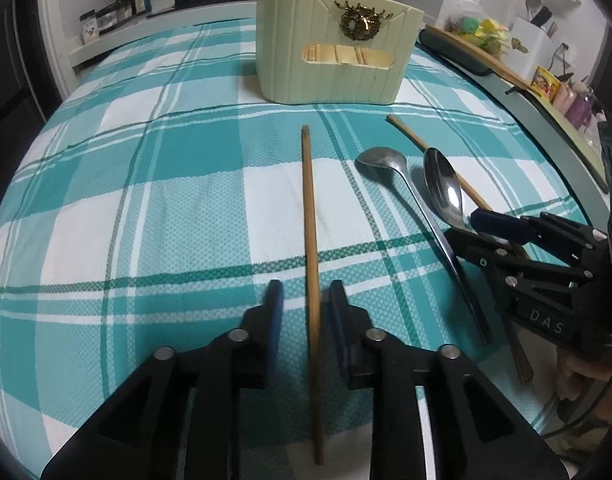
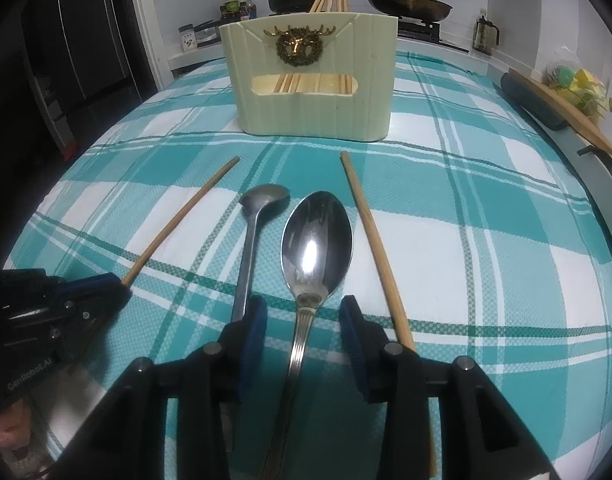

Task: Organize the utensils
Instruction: 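Close the right gripper on the steel spoon while the left gripper grasps a chopstick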

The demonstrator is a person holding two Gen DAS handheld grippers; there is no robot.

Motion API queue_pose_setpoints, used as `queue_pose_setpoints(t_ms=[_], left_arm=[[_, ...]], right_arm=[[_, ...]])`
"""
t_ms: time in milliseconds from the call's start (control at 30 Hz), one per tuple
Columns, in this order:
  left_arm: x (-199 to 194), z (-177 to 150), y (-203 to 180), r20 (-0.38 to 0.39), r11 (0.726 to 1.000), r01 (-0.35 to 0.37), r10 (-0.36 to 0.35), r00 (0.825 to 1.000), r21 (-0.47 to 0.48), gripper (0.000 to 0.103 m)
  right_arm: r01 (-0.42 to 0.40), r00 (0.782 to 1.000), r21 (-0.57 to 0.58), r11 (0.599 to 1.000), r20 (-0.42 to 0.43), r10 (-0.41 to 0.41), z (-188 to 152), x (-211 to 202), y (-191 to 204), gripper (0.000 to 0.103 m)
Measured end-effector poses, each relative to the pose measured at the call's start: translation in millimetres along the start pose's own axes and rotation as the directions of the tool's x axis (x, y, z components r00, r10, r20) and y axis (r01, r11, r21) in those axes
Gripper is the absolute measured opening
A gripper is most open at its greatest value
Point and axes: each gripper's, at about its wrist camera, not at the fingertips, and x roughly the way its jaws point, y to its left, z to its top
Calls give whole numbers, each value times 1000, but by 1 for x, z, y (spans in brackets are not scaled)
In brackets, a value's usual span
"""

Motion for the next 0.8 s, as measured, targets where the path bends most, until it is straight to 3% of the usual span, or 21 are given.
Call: queue_pose_setpoints(t_ms=[67,500,567,633,800], left_arm=[[5,12,3,-11,1000,-6,6,1000,18,43],[56,79,2,-43,996,-4,8,999,88,39],[61,86,-1,-38,995,-1,5,999,102,32],[62,89,-1,-34,994,-3,7,999,109,7],[60,88,13,-18,998,47,-46,999,40,4]], right_arm=[[1,1000,-3,1000,-3,-1,1,1,0,42],[36,999,-43,998,-3,-36,26,22,6,45],[30,1000,-32,999,0,-30,34,28,5,45],[35,999,-29,999,8,-35,42,35,3,42],[20,1000,-21,1000,22,-20,49,40,1,41]])
